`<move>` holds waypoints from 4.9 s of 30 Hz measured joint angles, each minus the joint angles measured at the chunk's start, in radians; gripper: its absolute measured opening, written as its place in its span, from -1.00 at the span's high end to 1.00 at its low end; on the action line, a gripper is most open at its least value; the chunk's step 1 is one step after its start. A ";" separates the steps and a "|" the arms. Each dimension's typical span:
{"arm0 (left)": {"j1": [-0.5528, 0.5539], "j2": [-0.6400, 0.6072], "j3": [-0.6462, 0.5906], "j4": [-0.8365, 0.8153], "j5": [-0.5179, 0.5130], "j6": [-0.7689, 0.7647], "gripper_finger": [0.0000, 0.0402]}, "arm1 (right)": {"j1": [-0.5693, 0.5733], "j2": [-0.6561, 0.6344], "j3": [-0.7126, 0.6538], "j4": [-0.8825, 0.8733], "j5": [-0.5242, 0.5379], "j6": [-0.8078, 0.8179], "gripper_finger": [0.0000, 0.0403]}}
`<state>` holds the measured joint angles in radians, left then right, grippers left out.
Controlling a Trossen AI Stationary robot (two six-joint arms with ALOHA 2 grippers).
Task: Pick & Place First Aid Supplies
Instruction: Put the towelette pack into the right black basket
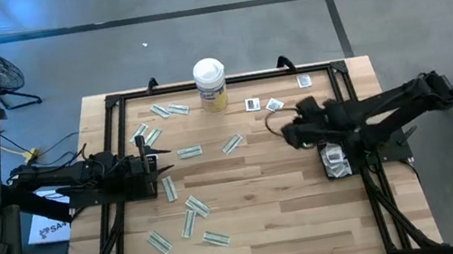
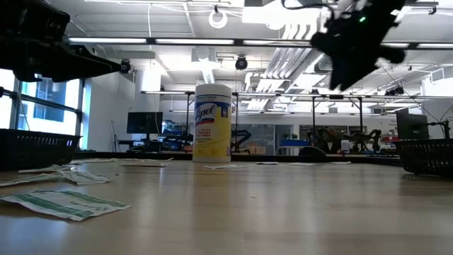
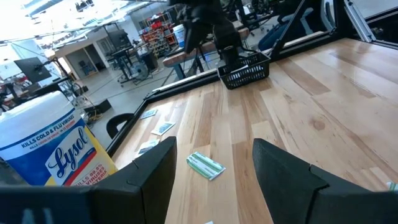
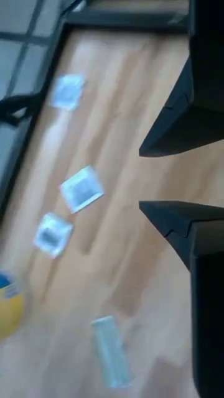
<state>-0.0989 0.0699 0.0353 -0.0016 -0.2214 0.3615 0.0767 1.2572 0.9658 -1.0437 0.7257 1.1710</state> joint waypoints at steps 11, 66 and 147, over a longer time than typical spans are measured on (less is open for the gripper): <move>0.000 0.000 0.000 0.000 0.000 0.000 -0.03 | -0.430 0.000 -0.288 0.687 -0.056 -0.390 0.06; 0.000 0.000 0.000 0.000 0.000 0.000 -0.03 | -0.681 0.481 -0.115 0.767 -0.483 -0.393 0.18; 0.000 0.000 0.000 0.000 0.000 0.000 -0.03 | -0.669 0.404 -0.353 0.996 -0.270 -0.229 0.81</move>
<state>-0.0986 0.0700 0.0353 -0.0017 -0.2211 0.3615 -0.5926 1.6615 0.6125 -0.0475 0.4554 0.9424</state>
